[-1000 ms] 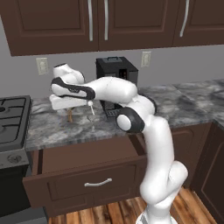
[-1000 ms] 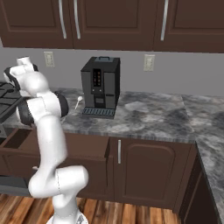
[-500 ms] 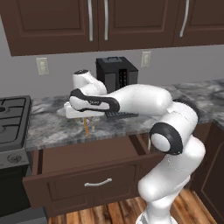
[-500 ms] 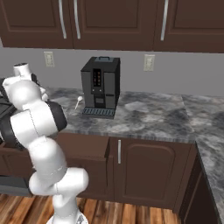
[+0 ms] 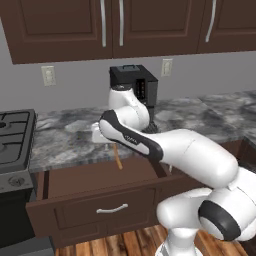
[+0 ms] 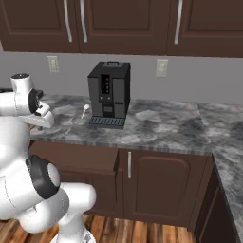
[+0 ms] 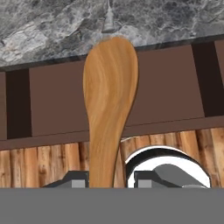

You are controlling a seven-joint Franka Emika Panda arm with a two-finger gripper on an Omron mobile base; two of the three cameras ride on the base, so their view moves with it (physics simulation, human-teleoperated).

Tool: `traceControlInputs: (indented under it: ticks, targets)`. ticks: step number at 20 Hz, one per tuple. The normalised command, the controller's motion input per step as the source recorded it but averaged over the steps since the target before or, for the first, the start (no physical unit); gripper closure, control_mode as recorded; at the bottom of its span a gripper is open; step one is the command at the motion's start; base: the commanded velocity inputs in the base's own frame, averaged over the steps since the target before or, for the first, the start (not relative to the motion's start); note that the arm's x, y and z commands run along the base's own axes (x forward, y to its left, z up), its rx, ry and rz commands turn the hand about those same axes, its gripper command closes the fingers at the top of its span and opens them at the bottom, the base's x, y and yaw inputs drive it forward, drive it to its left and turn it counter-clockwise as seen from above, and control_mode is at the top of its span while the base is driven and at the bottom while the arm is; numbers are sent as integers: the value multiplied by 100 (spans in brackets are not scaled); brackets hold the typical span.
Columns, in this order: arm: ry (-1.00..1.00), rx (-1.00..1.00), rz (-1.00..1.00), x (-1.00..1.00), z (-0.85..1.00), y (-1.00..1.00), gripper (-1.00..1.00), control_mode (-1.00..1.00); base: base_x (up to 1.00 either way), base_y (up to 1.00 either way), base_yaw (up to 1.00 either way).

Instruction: Organize the utensils by type. Pick up the wooden spoons from the counter and place them in the open cabinet. Then pick up the metallic utensils from the counter and place them in the open drawer.

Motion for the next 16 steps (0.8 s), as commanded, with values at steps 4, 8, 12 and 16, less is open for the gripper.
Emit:
traceControlInputs:
  ticks: [4, 8, 12, 16]
  targets:
    - [5, 0, 0, -66, 40, -23, 100, -100, 0, 0, 0]
    - [3, 0, 0, -14, 0, -11, 100, -100, 0, 0, 0]
    - [0, 0, 0, 0, 0, 0, 100, -100, 0, 0, 0]
    - [0, 0, 0, -6, 0, 0, 100, -100, 0, 0, 0]
